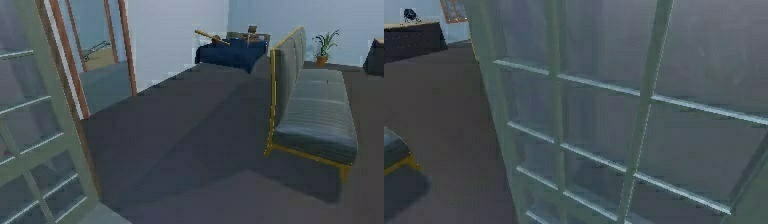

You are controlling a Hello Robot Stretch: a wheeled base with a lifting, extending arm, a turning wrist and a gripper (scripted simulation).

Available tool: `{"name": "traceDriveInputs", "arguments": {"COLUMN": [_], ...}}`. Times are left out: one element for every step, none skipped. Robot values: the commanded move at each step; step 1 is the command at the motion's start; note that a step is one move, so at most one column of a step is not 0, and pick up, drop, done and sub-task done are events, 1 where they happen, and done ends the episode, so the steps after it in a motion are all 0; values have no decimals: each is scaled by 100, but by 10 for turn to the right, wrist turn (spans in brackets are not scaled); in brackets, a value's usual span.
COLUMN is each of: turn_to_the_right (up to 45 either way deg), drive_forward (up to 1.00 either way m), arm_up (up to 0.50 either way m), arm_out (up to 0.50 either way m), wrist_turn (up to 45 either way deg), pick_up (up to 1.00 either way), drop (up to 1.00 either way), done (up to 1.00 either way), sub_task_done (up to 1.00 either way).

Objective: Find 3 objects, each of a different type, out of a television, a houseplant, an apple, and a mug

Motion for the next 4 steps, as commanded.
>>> {"name": "traceDriveInputs", "arguments": {"turn_to_the_right": [330,0,240,0], "drive_forward": [0,90,0,50], "arm_up": [0,0,0,0], "arm_out": [0,0,0,0], "wrist_turn": [0,0,0,0], "pick_up": [0,0,0,0], "drop": [0,0,0,0], "done": [0,0,0,0], "sub_task_done": [0,0,0,0]}}
